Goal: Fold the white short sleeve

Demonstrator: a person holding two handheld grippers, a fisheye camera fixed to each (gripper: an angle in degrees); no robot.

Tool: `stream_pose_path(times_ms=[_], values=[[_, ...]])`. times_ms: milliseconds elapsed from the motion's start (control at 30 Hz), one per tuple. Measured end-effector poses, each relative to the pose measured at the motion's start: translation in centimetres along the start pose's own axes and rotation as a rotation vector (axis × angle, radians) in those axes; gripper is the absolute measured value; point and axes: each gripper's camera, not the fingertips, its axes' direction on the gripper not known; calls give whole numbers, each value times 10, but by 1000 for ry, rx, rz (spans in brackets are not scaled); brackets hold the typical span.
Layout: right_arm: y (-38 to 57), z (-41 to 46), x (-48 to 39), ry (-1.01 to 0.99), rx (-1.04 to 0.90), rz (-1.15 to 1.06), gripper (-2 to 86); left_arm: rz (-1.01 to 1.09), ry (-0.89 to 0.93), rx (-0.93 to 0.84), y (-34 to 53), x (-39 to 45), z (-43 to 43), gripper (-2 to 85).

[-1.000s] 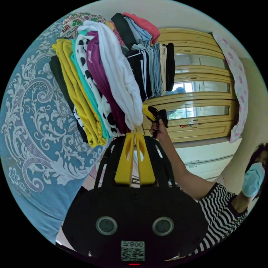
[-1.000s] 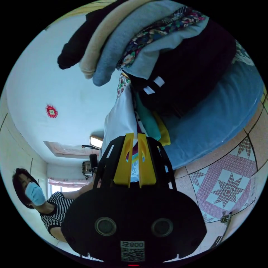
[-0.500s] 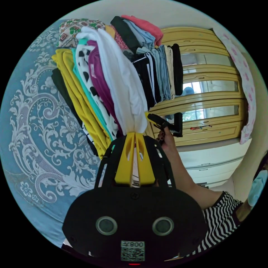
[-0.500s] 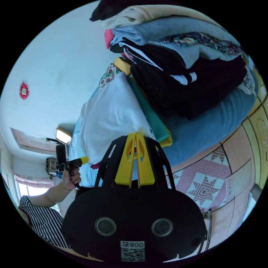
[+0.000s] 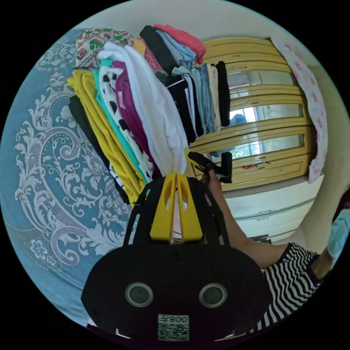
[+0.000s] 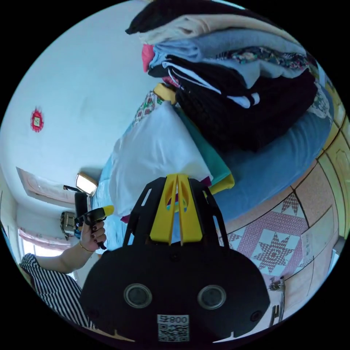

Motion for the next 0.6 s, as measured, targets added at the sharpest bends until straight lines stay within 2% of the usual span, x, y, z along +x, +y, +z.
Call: stream_pose_path(times_ms=[67, 133, 267, 333, 433, 533, 600], values=[[13, -5, -19, 5, 62, -26, 0, 70, 31, 37, 7, 13, -31, 10], [39, -11, -55, -109, 200, -85, 0, 117, 24, 66, 12, 17, -57, 17], [83, 24, -129, -285, 263, -220, 0, 122, -61, 136, 6, 4, -122, 41], [107, 76, -178, -389, 173, -296, 0, 95, -104, 176, -6, -5, -149, 55], [135, 151, -222, -428, 38, -312, 0, 56, -167, 193, -40, -18, -185, 67], [155, 210, -249, -536, -48, -284, 0, 43, -256, 141, -87, -27, -203, 72], [163, 236, -265, -527, -70, -282, 0, 32, -304, 124, -117, -32, -208, 74]])
